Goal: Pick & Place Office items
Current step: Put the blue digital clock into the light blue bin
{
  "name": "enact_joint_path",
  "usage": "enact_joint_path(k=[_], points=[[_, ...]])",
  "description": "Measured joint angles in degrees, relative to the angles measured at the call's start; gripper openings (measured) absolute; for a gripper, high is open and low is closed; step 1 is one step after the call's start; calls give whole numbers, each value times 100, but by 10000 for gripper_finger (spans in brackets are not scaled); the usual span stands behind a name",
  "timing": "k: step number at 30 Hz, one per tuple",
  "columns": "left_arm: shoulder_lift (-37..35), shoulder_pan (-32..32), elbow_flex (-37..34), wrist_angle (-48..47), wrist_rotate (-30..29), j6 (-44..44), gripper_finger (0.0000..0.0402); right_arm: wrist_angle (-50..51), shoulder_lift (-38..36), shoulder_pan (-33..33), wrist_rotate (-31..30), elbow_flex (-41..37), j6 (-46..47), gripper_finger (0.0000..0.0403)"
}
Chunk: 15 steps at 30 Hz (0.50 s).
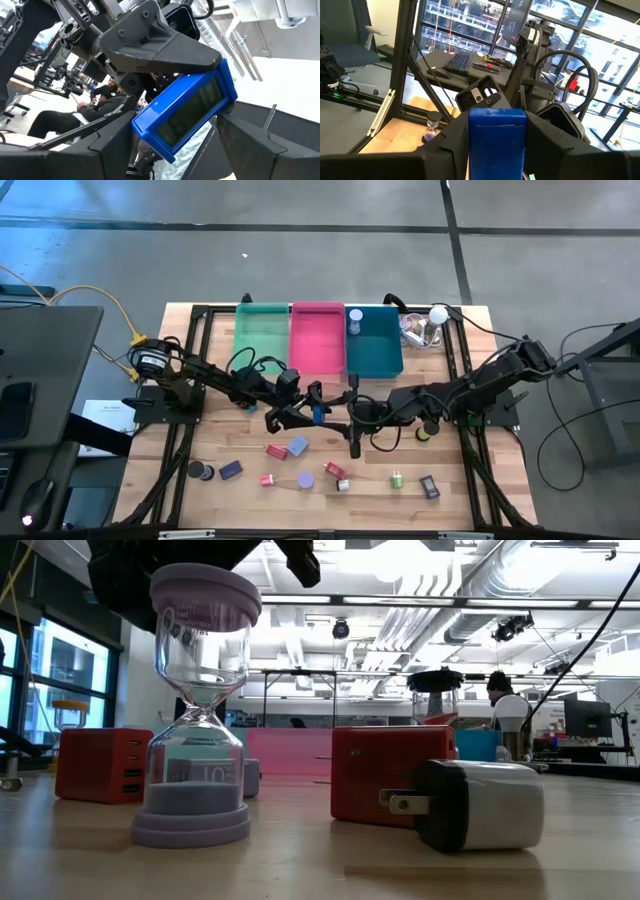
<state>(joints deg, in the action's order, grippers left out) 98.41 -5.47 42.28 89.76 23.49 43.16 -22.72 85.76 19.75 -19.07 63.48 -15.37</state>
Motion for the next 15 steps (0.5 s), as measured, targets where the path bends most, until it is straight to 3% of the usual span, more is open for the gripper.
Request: enact_joint_path(k=[15], points=[[0, 2, -7, -7, 194, 178, 186, 250, -13, 32, 2, 9, 79, 145]])
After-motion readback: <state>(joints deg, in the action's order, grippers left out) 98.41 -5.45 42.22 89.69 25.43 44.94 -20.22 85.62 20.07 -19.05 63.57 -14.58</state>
